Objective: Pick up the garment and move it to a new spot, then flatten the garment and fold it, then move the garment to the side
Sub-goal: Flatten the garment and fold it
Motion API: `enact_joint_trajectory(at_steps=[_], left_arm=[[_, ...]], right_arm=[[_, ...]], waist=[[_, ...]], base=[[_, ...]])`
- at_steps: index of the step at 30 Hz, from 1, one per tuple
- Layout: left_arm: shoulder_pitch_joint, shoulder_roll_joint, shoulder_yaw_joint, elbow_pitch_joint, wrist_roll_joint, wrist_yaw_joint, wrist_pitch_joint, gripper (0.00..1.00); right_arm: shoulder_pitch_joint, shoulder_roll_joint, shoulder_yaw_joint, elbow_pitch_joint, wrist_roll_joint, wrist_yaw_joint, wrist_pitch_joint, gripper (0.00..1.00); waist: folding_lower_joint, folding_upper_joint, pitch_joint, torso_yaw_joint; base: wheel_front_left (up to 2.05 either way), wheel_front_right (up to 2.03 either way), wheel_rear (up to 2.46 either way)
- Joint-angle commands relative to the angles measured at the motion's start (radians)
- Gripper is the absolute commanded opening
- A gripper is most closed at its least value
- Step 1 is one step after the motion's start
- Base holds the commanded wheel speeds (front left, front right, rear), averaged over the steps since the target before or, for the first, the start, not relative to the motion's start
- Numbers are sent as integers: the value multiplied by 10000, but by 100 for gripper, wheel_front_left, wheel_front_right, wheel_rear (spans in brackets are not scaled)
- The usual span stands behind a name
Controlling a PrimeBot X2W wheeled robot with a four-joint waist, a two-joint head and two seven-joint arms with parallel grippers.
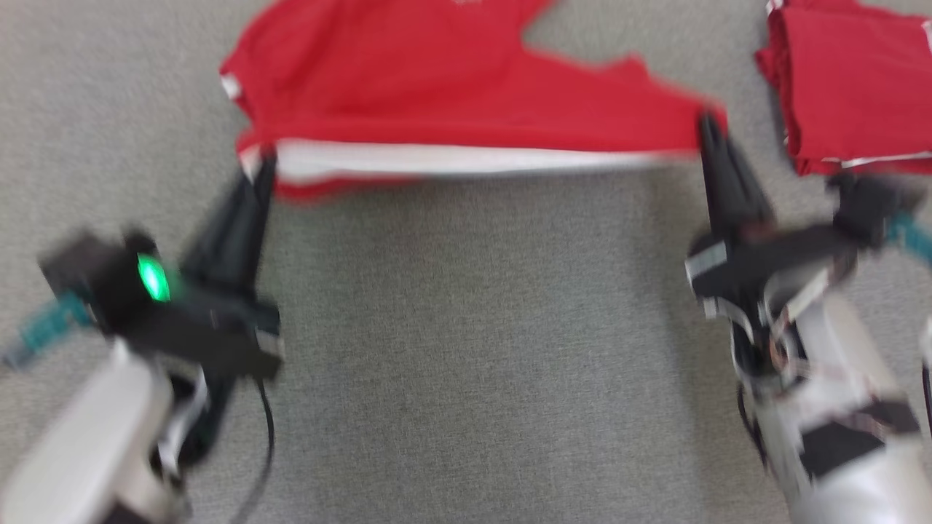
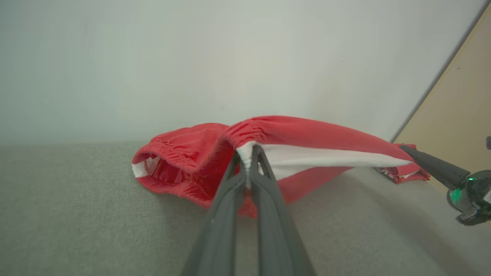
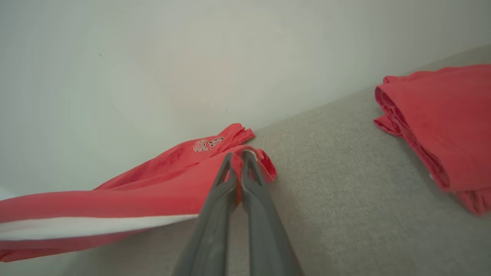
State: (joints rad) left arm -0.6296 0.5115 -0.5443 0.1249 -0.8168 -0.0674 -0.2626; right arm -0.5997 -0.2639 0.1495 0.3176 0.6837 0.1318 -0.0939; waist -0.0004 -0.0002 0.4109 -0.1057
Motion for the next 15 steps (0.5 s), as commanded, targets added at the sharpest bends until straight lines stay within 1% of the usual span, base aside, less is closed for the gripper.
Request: enact_joint_trajectory(at_steps=[1,6,8,11,15], left_arm=[[557,-70,33,-56,126,-46,-27,0],[2493,-403,627,-84,382,-188,-27,0],[3125,-478,597,-24,804,-281,-27,0],[3977,-835,748,92,1038,-400,-28,0],[4876,-1156,809,207,1423,-526,-28,0]], right_arm=[[524,18,-110,-245,-85,-29,107,0],[2554,294,-687,-1283,-292,-29,605,0],[3310,408,-1029,-1594,-376,-29,760,0],[4354,696,-1400,-2029,-550,-29,1006,0],[5706,1095,-1767,-2605,-738,-29,1384,0]], waist=[[4,2,-463,24],[4,2,-866,-139],[4,2,-1021,-131],[4,2,-1274,-115],[4,2,-1612,-42]], base=[[0,0,0],[0,0,0],[0,0,0],[0,0,0],[0,0,0]])
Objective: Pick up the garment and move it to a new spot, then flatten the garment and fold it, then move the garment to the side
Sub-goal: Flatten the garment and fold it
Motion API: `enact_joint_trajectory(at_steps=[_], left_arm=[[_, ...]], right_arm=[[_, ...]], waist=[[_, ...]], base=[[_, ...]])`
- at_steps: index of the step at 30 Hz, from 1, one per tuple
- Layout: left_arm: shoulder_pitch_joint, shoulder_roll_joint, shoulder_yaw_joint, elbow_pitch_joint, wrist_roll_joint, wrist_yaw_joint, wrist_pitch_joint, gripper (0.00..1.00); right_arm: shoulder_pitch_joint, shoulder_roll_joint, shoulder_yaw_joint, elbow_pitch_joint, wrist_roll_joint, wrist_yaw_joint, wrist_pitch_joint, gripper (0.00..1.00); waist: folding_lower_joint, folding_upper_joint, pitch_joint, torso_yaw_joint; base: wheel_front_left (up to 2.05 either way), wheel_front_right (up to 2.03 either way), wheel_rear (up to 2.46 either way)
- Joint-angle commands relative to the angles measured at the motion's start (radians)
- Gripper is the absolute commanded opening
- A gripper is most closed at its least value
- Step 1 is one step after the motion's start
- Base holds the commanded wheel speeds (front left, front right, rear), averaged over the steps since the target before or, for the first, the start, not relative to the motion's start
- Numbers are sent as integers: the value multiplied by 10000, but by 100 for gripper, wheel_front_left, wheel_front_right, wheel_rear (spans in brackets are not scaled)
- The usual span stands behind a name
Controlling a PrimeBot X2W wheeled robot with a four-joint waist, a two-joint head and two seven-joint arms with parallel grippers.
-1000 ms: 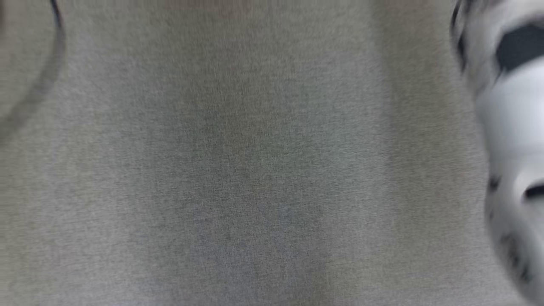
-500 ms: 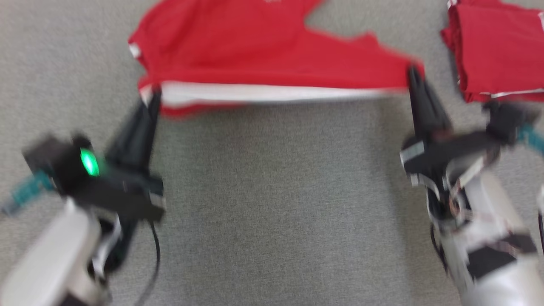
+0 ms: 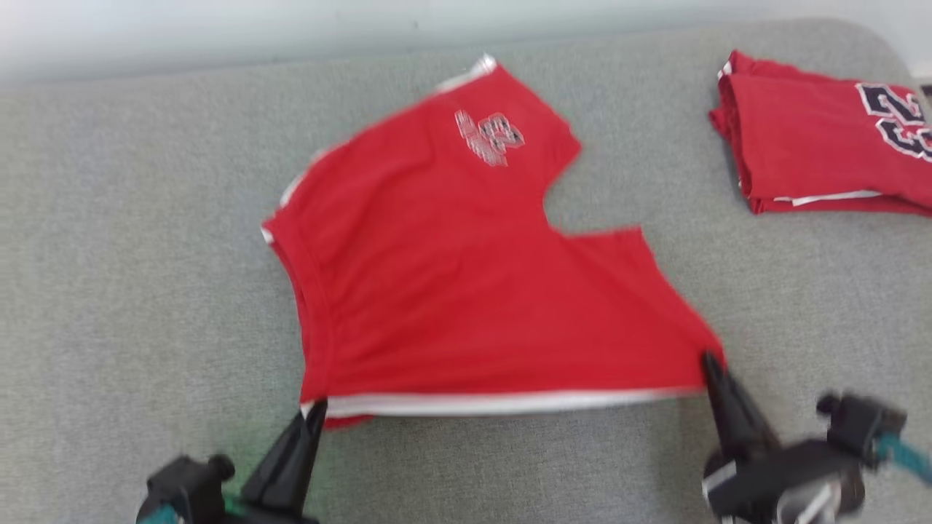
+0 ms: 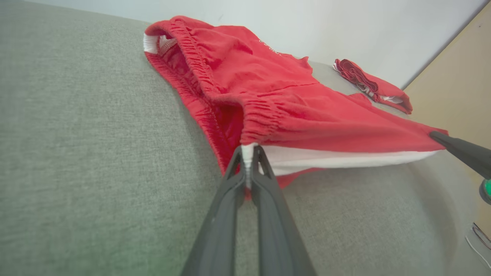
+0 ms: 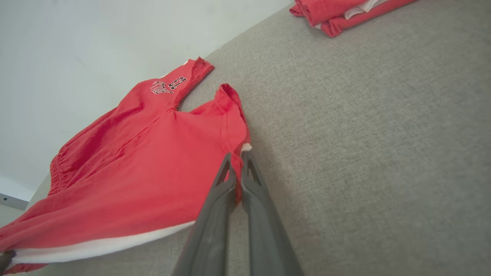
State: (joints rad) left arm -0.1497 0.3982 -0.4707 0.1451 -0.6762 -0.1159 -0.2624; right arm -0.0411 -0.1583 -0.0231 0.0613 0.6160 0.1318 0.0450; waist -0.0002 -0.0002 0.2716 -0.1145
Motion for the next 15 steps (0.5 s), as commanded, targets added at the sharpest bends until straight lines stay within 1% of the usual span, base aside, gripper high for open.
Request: enact_joint_trajectory(at_steps=[1,8,13,15], left_arm=[[277,-84,180,8,120,-66,-30,0],[1367,-428,710,76,628,-118,-30,0],[1727,-565,606,63,895,-127,-30,0],[1712,-559,457,-5,1041,-132,-30,0]], right_arm=[[432,160,-147,-188,-87,-29,69,0],[2540,843,-714,-1151,-182,-29,578,0],[3321,1017,-754,-1601,-149,-29,831,0],[3370,1045,-874,-1731,-76,-29,807,0]], waist=[[2,2,-299,62],[2,2,-744,313],[2,2,-865,393],[2,2,-886,426]], base=[[0,0,0],[0,0,0],[0,0,0],[0,0,0]])
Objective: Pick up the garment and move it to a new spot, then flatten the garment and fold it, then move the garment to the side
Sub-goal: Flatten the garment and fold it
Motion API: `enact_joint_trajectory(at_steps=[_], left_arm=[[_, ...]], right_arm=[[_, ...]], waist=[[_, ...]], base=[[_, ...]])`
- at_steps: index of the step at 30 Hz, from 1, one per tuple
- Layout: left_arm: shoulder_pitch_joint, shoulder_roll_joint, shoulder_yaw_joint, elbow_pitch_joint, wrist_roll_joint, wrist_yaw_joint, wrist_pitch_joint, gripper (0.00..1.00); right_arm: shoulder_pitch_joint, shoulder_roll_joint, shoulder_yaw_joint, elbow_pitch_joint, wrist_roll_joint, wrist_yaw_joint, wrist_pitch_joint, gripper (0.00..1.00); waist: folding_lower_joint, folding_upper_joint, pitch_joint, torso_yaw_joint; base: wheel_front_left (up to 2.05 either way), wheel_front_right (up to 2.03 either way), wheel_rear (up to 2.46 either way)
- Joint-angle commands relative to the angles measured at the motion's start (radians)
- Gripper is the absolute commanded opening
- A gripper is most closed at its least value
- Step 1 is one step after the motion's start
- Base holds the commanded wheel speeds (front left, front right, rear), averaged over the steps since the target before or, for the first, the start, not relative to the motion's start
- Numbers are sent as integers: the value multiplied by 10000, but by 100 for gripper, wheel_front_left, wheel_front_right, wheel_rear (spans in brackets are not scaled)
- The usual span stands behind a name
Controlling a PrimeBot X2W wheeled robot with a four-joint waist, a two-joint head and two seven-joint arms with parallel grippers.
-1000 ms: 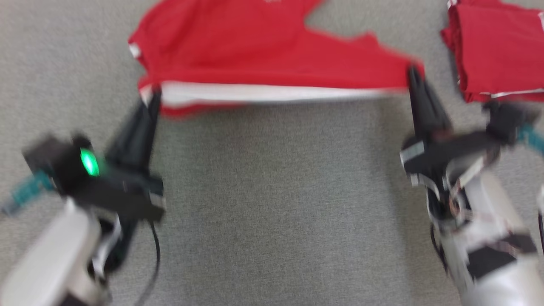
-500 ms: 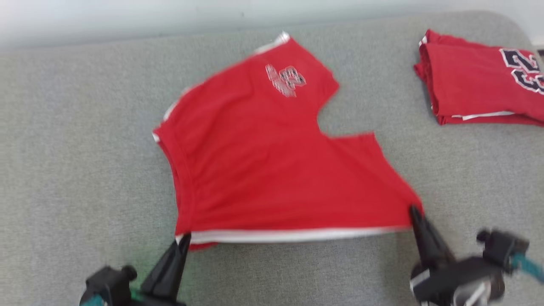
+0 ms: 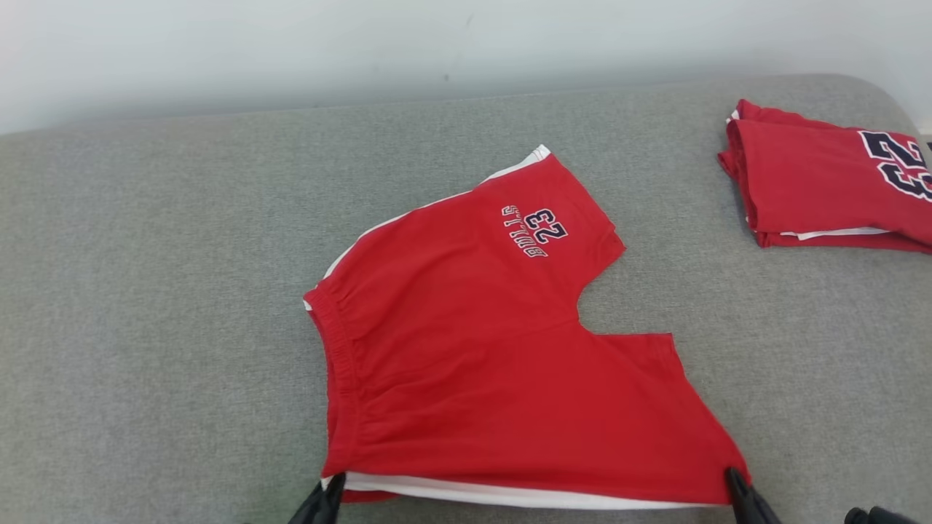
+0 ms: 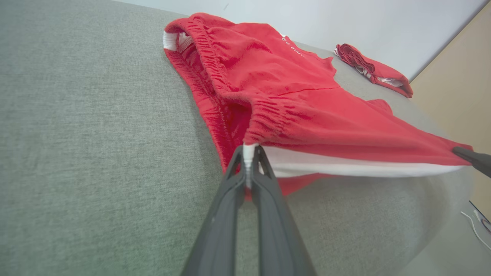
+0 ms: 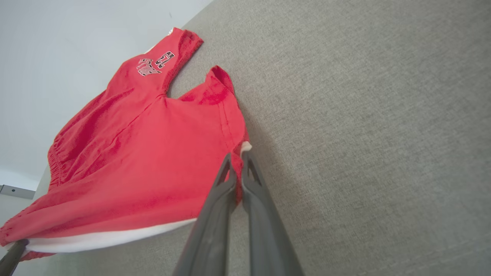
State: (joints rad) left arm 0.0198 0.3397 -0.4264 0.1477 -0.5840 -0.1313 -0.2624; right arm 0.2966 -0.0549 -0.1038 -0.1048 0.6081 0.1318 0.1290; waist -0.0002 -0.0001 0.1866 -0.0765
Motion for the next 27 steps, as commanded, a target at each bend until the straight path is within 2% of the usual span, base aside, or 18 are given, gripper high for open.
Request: enact_joint_trajectory(at_steps=[1,8,16,23,26,27], left_arm=[[-42,-3,-58,-82,191,23,-30,0],[-593,-170,-444,-845,790,18,-29,0],[-1607,-300,-763,-1120,954,17,-29,0],[-2917,-433,-619,-530,797,16,-29,0],[-3609,-501,-579,-81,703,16,-29,0],[-4107,-583,-577,230,635,16,-29,0]], right_arm=[[-53,28,-118,-113,-17,-29,-51,0],[-1030,6,-411,-455,-227,-29,106,0],[-3268,-602,-884,4,-185,-28,655,0],[-5964,-1092,-288,1711,-462,-28,787,0],[-7166,-1211,-112,2785,-599,-28,757,0],[-7966,-1307,-1,3557,-738,-28,734,0]], waist=[[2,1,-45,86],[2,1,-98,395],[2,1,17,818],[2,1,461,962],[2,1,685,1085],[2,1,854,1173]], base=[[0,0,0],[0,0,0],[0,0,0],[0,0,0],[0,0,0],[0,0,0]])
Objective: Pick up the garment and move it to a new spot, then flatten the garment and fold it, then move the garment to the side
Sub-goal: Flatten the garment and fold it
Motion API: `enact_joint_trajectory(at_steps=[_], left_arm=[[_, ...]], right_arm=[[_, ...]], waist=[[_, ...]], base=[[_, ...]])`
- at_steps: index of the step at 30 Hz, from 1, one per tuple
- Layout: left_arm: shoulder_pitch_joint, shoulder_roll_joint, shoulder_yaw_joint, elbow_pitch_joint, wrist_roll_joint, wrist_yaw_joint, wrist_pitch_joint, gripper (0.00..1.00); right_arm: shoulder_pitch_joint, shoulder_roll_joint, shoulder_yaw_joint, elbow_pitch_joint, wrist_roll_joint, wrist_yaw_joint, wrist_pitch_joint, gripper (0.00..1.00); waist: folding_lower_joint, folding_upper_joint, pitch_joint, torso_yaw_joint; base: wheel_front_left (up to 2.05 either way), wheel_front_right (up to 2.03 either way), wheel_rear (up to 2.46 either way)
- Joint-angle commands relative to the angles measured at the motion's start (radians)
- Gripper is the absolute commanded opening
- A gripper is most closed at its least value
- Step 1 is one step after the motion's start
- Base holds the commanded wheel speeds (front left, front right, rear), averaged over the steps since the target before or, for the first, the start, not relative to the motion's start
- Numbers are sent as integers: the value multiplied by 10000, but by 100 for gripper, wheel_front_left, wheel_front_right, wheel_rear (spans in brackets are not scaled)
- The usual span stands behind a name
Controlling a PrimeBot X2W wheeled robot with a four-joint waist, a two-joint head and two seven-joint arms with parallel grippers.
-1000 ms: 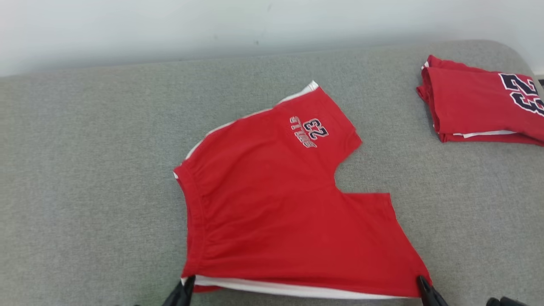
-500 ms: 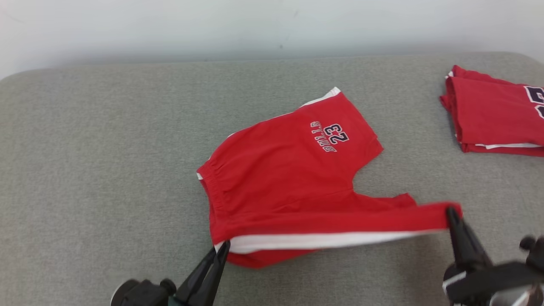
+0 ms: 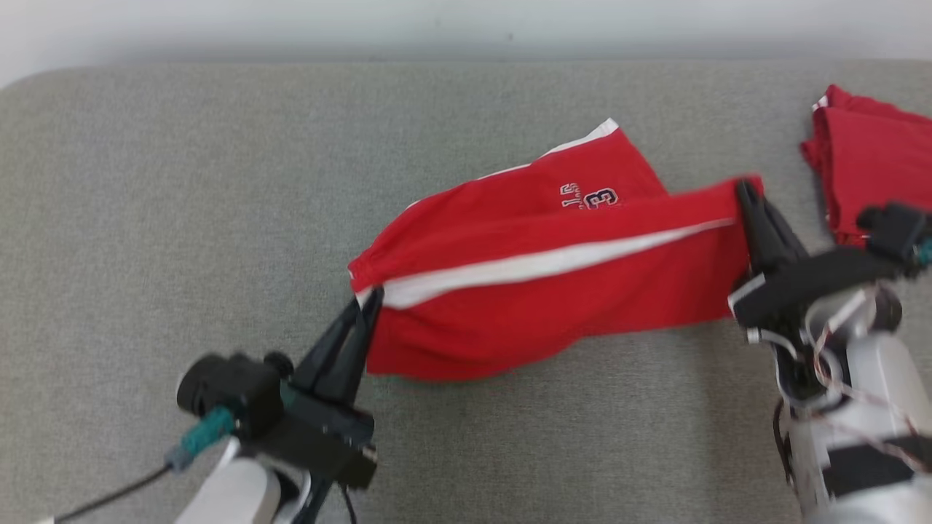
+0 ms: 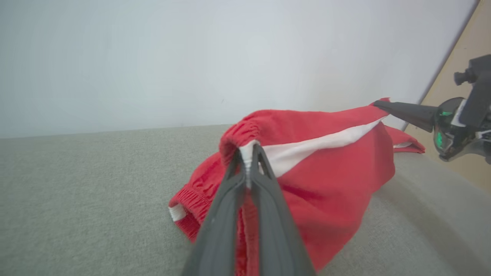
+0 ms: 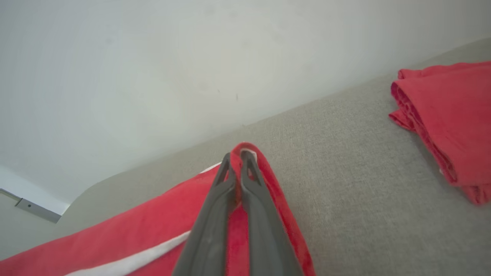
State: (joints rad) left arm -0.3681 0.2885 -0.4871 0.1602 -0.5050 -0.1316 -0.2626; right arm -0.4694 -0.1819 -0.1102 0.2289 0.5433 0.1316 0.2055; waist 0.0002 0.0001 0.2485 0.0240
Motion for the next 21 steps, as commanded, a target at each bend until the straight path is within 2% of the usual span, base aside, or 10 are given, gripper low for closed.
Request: enact_joint_trajectory(at_steps=[1,10,11,20,21], left_arm=[[-447,-86,-7,342,-160,20,-27,0],[-2191,-400,-419,1806,-322,19,-29,0],[-2191,-400,-419,1806,-322,19,-29,0],[-2866,-667,-620,2492,-405,19,-27,0],[-2916,-651,-652,2545,-369,19,-27,23]], right_arm=[[-700,-78,108,622,-175,-26,-67,0],[-3766,-325,776,3852,-1031,-26,-555,0],[-3766,-325,776,3852,-1031,-26,-555,0],[-5617,-383,1135,6360,-1767,-26,-1349,0],[-5729,-406,1159,6542,-1796,-26,-1469,7]], waist=[[-2,-1,329,217],[-2,-1,1097,608],[-2,-1,1097,608],[-2,-1,1452,880],[-2,-1,1454,890]], base=[[0,0,0],[0,0,0],[0,0,0],[0,0,0],[0,0,0]])
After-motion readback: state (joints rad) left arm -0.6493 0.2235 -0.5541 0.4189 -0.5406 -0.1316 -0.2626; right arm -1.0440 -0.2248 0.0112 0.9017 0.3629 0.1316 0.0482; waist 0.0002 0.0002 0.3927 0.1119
